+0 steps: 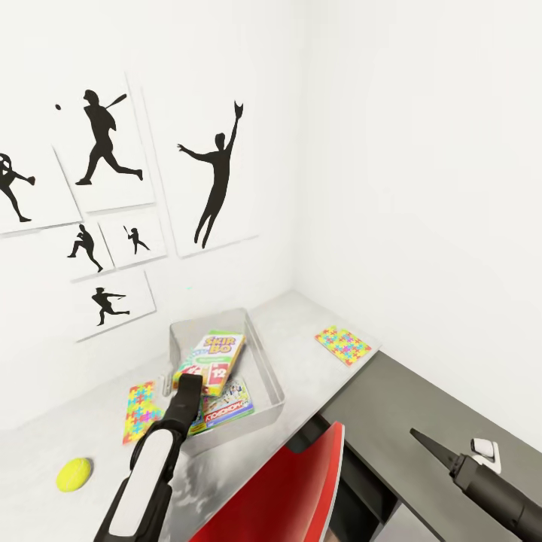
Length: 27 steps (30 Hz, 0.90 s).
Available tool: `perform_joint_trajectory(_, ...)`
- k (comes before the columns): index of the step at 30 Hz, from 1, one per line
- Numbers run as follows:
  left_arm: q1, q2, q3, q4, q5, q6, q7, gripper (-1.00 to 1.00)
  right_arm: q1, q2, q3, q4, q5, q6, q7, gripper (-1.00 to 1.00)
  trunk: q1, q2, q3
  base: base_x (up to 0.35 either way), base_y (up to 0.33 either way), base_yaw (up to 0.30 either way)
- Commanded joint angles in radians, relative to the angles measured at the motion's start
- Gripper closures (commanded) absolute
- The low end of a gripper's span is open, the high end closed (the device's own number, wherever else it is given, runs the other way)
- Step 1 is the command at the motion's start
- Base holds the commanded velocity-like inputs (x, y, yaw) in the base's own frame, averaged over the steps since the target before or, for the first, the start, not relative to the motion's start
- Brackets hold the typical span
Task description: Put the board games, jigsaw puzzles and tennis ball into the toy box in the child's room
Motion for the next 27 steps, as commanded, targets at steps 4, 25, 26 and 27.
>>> perform_joint_trajectory(4,-0.002,0.000,-0.042,-0.001,0.004,-0.030,0.036,1.00,0.000,0.000,0.000,0.000,-0.005,0.006,0.000,-1.00,0.001,-0.002,-0.002,0.000,0.000,0.000)
perform_joint_trajectory(25,-0.017,0.000,-0.086,-0.001,0.000,-0.095,0.130,1.00,0.000,0.000,0.000,0.000,-0.005,0.006,0.001,-1.00,0.001,-0.002,-0.002,0.000,0.000,0.000)
perform_joint_trajectory(26,-0.018,0.000,-0.086,-0.001,0.000,-0.098,0.137,1.00,0.000,0.000,0.000,0.000,-0.005,0.006,0.001,-1.00,0.001,-0.002,-0.002,0.000,0.000,0.000)
perform_joint_trajectory(27,-0.018,0.000,-0.086,-0.001,-0.002,-0.103,0.143,1.00,0.000,0.000,0.000,0.000,-0.005,0.006,0.000,-1.00,0.001,-0.002,-0.002,0.000,0.000,0.000)
